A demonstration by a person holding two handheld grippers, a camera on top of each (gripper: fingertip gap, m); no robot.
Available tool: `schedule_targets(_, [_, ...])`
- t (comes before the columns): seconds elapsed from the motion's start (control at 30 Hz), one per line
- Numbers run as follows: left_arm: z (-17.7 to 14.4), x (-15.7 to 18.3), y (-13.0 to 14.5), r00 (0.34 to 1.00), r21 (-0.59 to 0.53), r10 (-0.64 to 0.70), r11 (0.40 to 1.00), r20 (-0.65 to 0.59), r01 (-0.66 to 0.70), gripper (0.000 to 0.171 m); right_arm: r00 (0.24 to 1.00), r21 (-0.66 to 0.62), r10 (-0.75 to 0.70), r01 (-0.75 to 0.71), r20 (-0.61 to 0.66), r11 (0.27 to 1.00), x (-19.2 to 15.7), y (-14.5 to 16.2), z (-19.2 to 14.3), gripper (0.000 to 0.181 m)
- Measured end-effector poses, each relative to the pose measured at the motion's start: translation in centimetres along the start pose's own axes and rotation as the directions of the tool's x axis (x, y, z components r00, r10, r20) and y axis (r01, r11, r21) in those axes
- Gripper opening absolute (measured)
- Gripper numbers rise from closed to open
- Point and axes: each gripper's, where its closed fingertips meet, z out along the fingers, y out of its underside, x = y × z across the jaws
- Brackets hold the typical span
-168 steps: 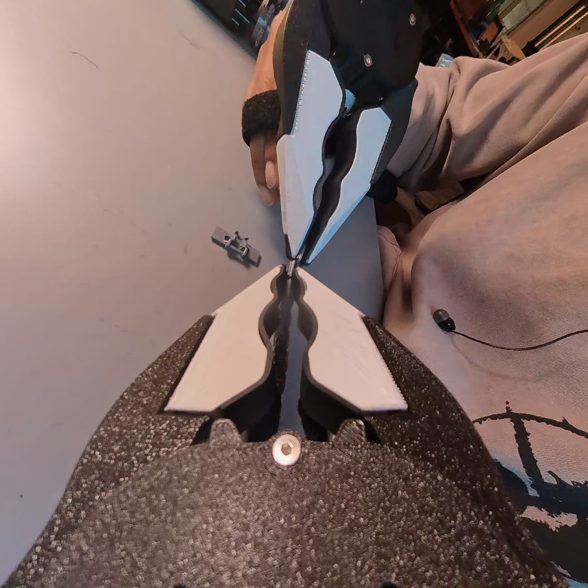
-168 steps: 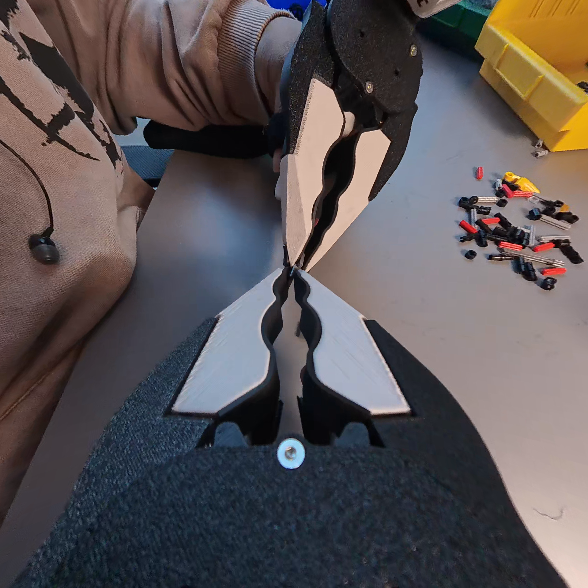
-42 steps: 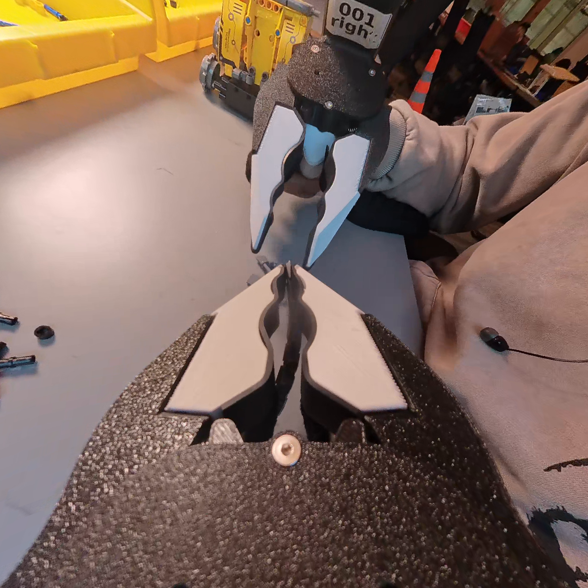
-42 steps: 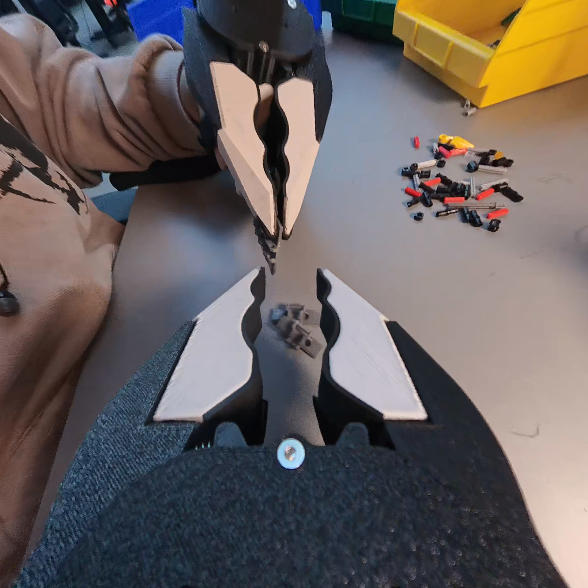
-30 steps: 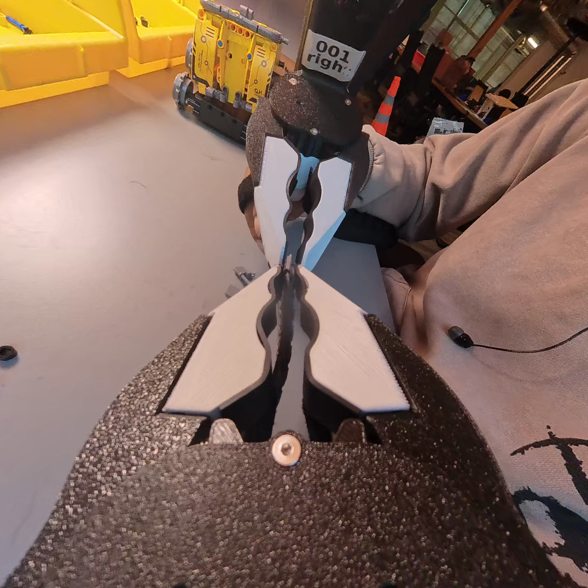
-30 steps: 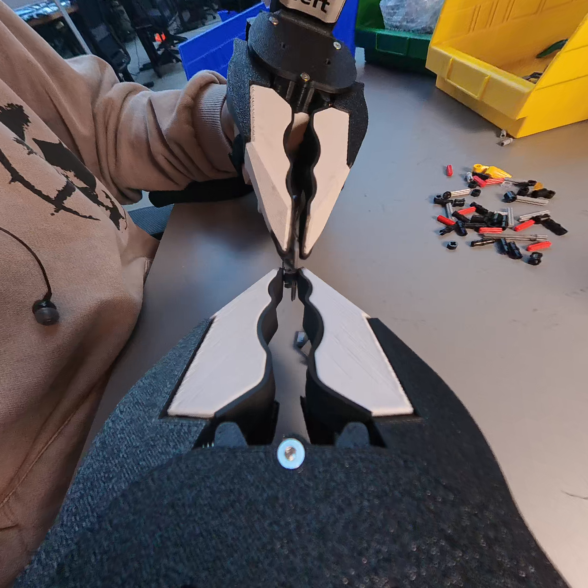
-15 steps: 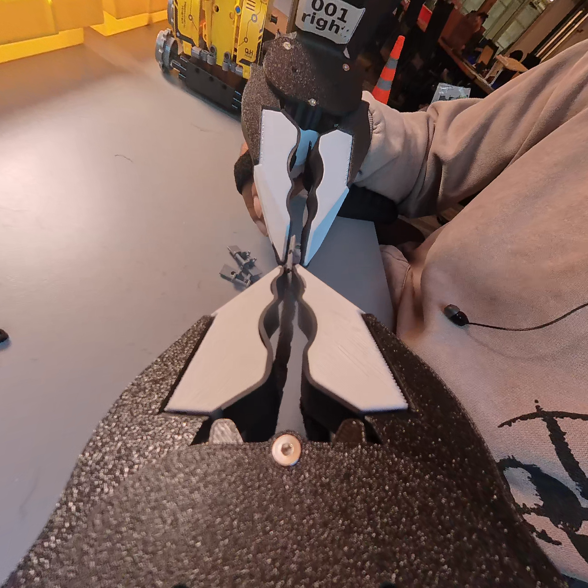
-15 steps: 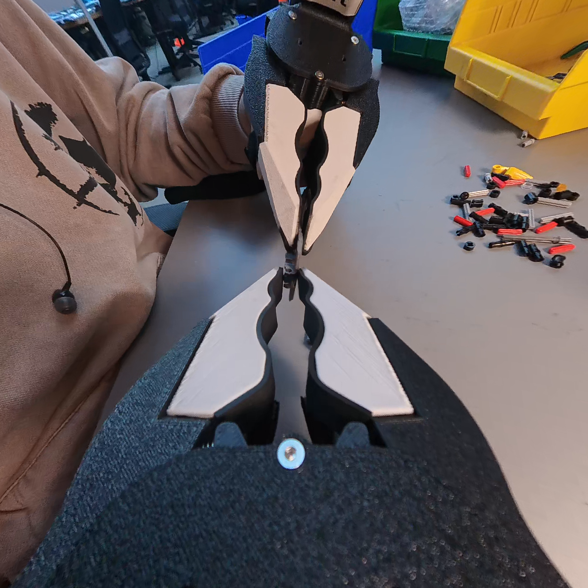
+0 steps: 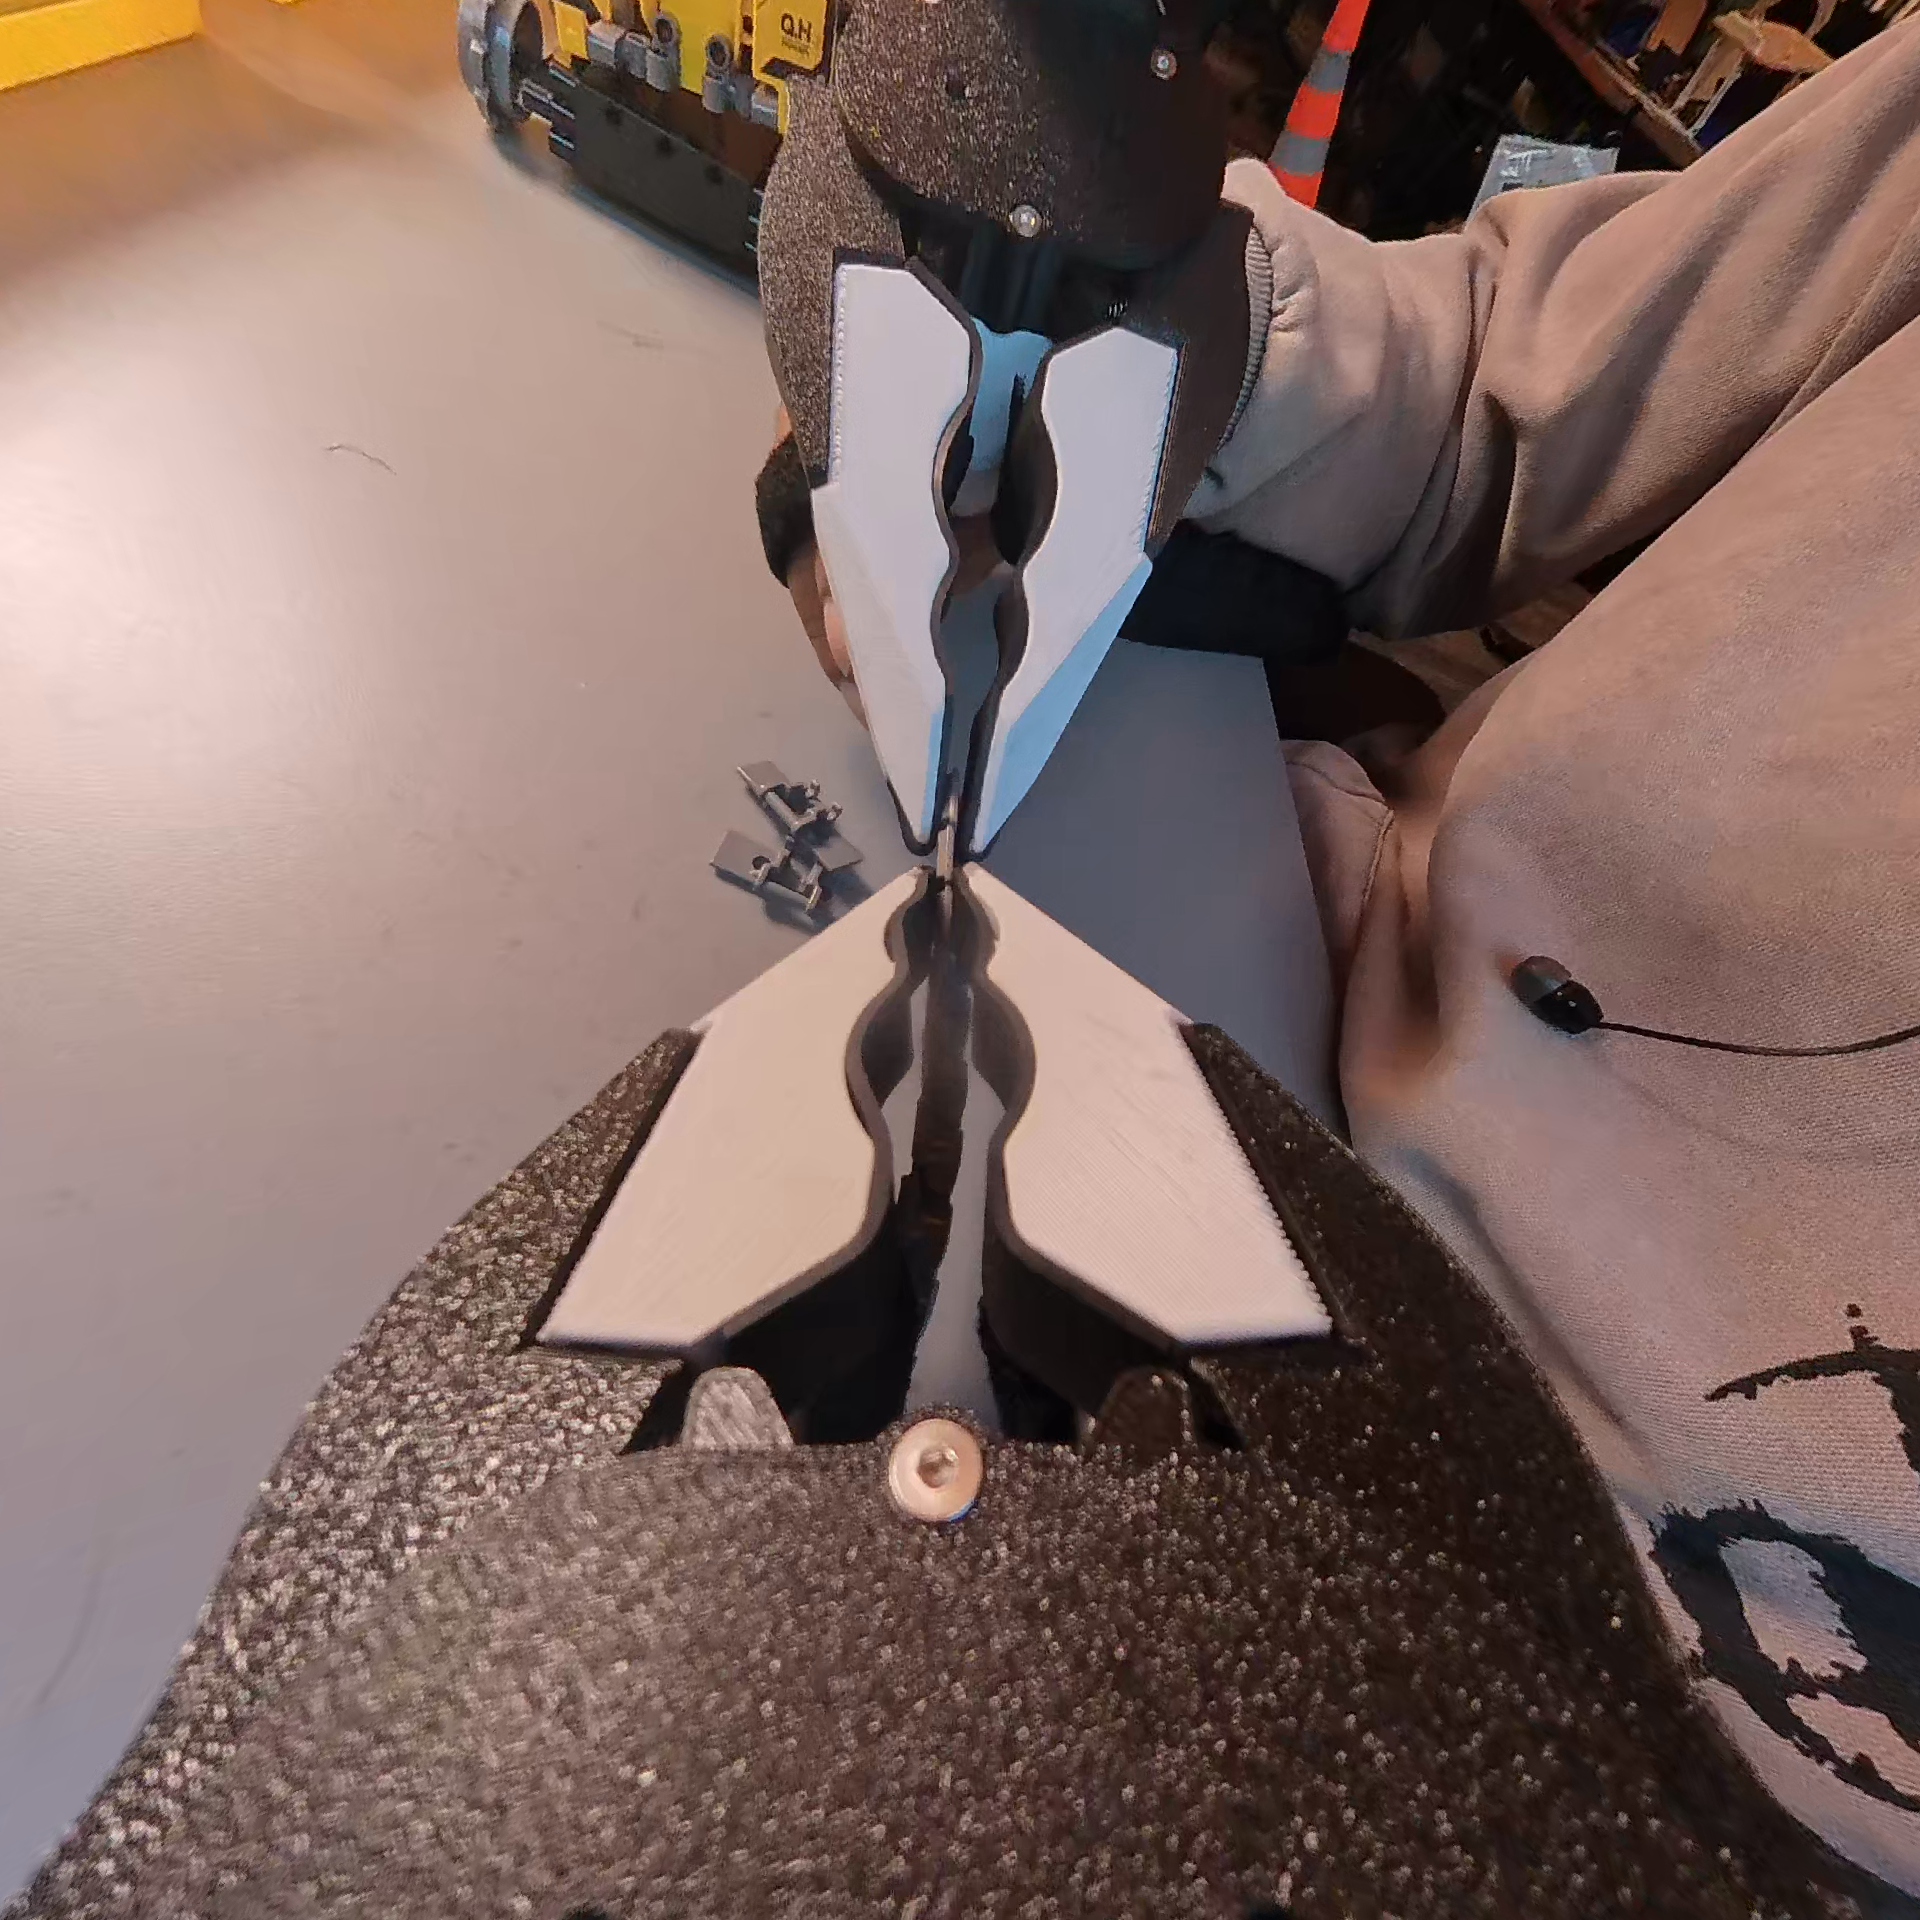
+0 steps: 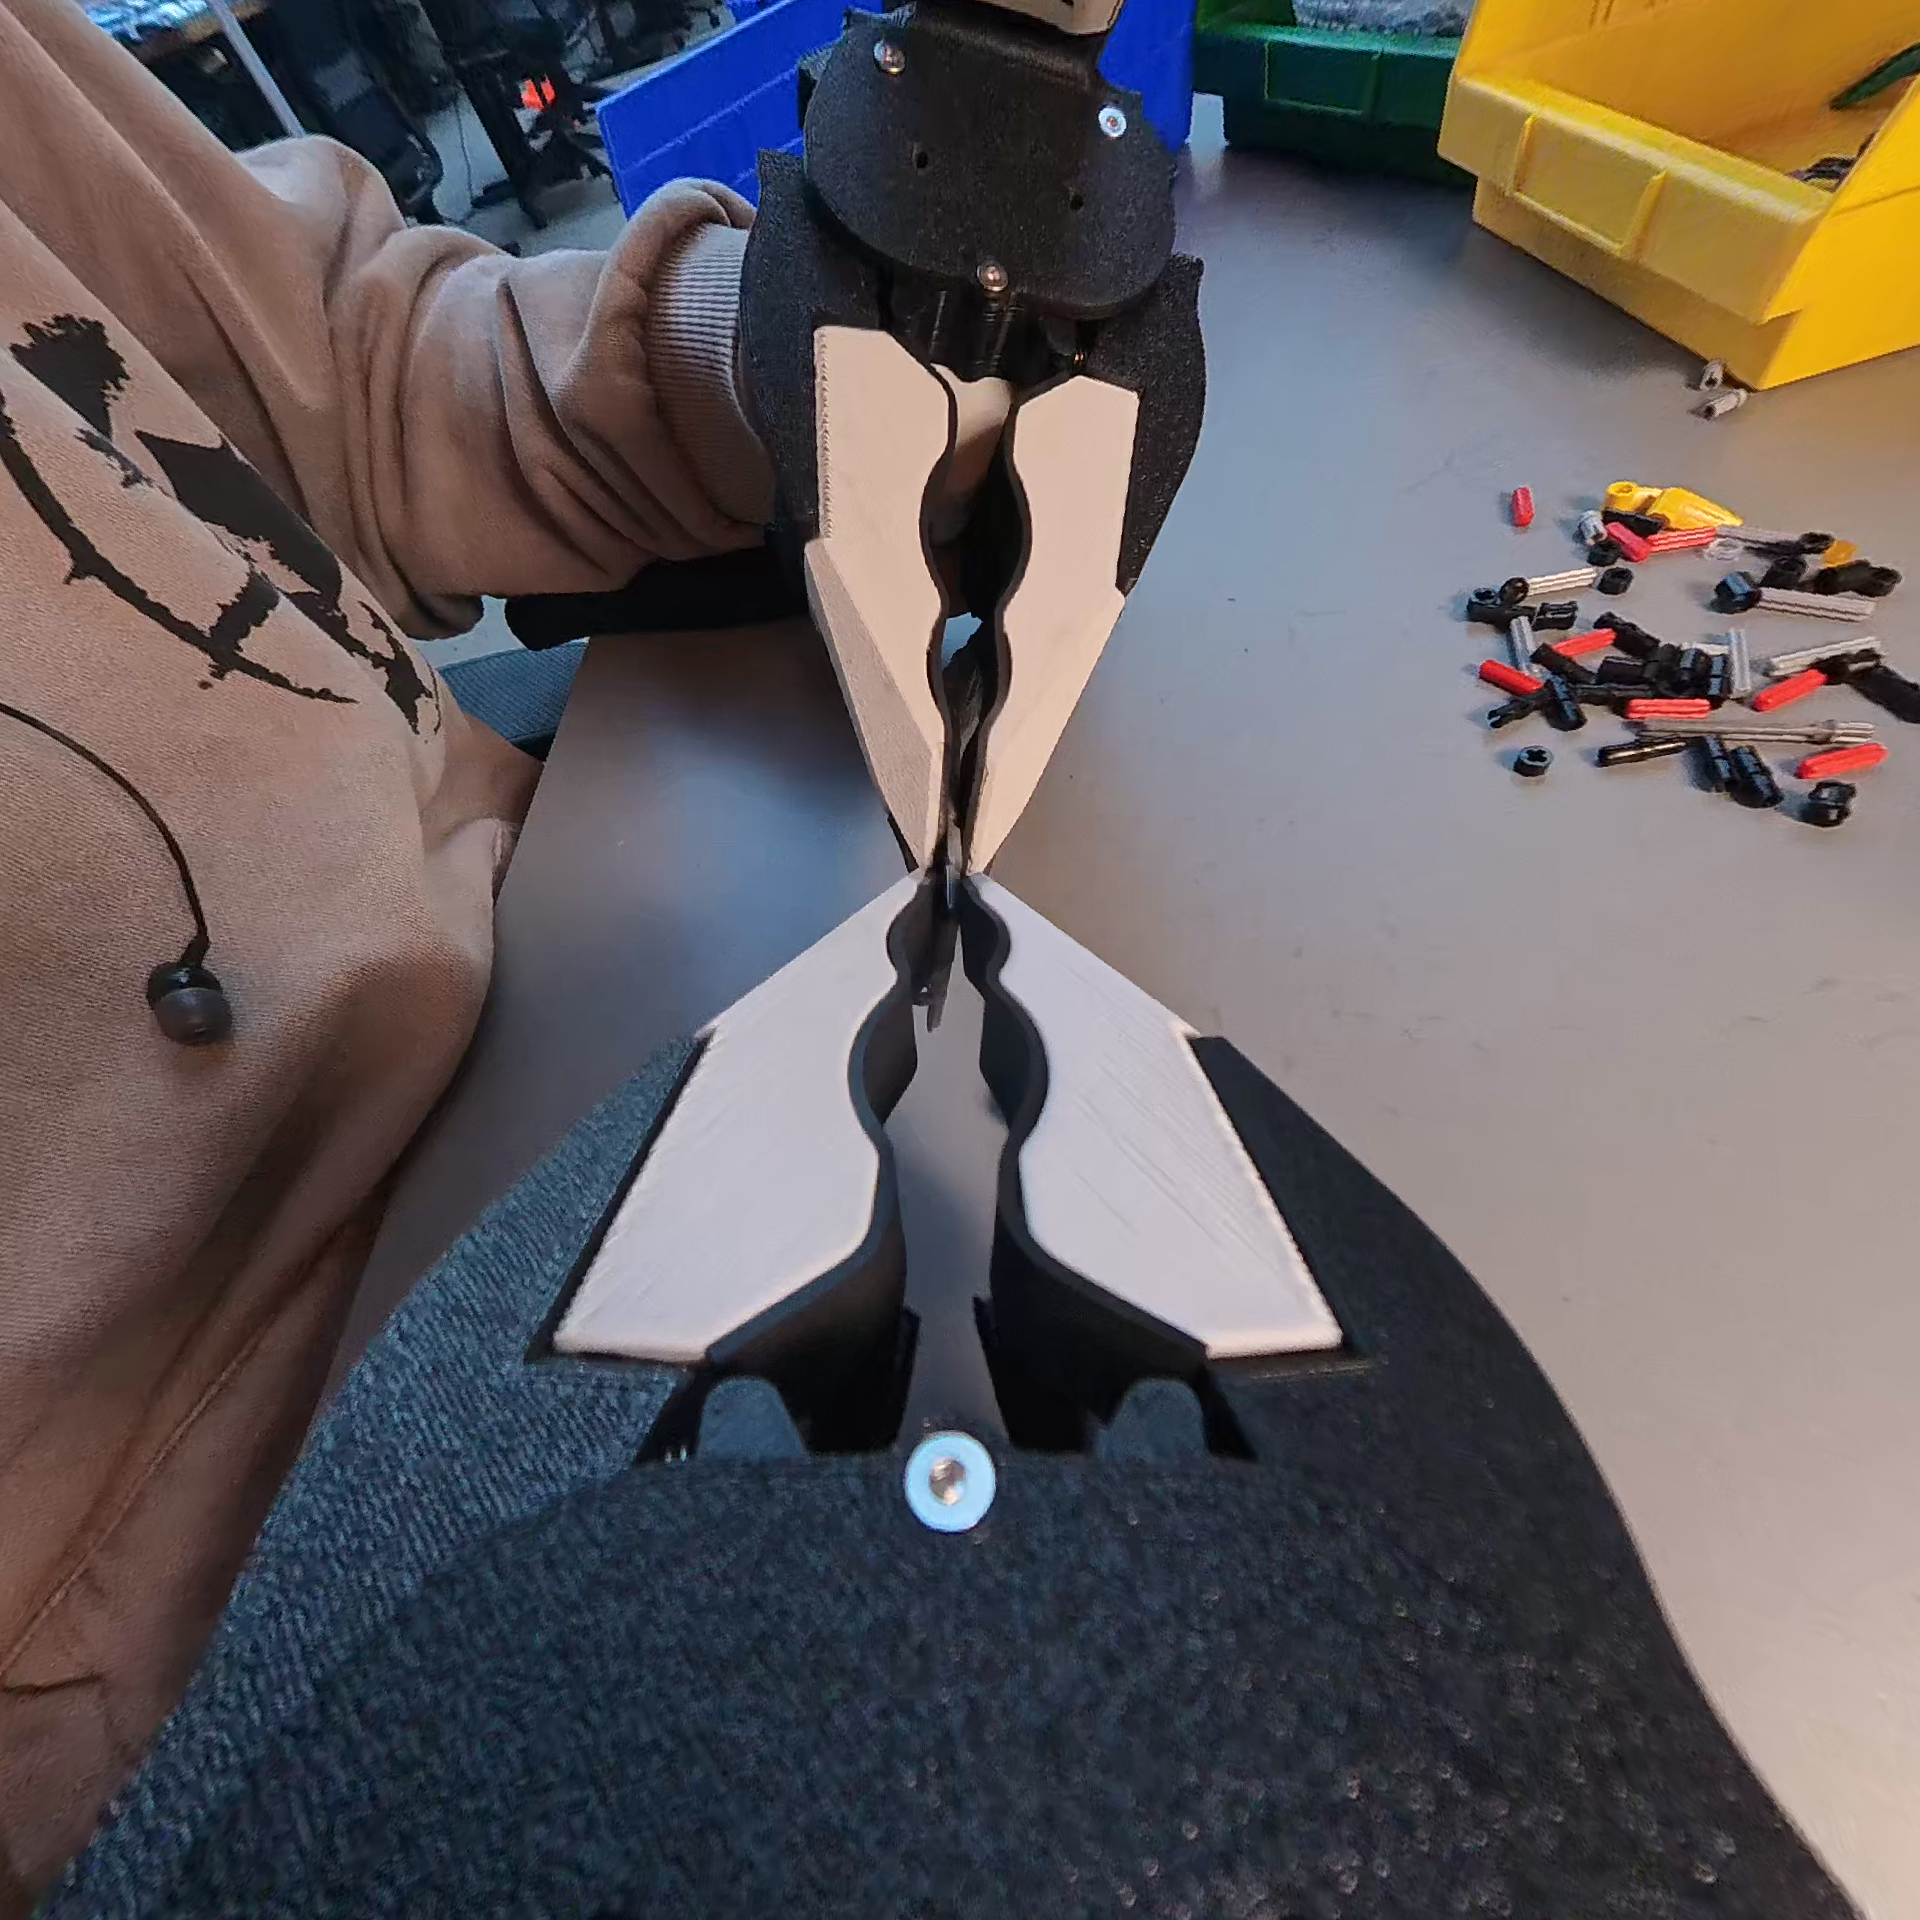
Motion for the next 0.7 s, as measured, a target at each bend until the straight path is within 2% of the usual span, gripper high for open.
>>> schedule_targets(0.17, [-0.1,0.0,-0.2,1.0,0.01,-0.014,1.0,-0.005,0.014,0.003,0.999,-0.007,-0.049,0.048,-0.022,0.999,0.0,-0.2,-0.1,0.001])
schedule_targets(0.7, [-0.8,-0.2,-0.9,0.997,0.073,-0.068,0.995,-0.031,0.071,0.003,0.999,0.083,0.054,-0.055,0.006,0.995,0.6,-1.1,-0.3,0.001])
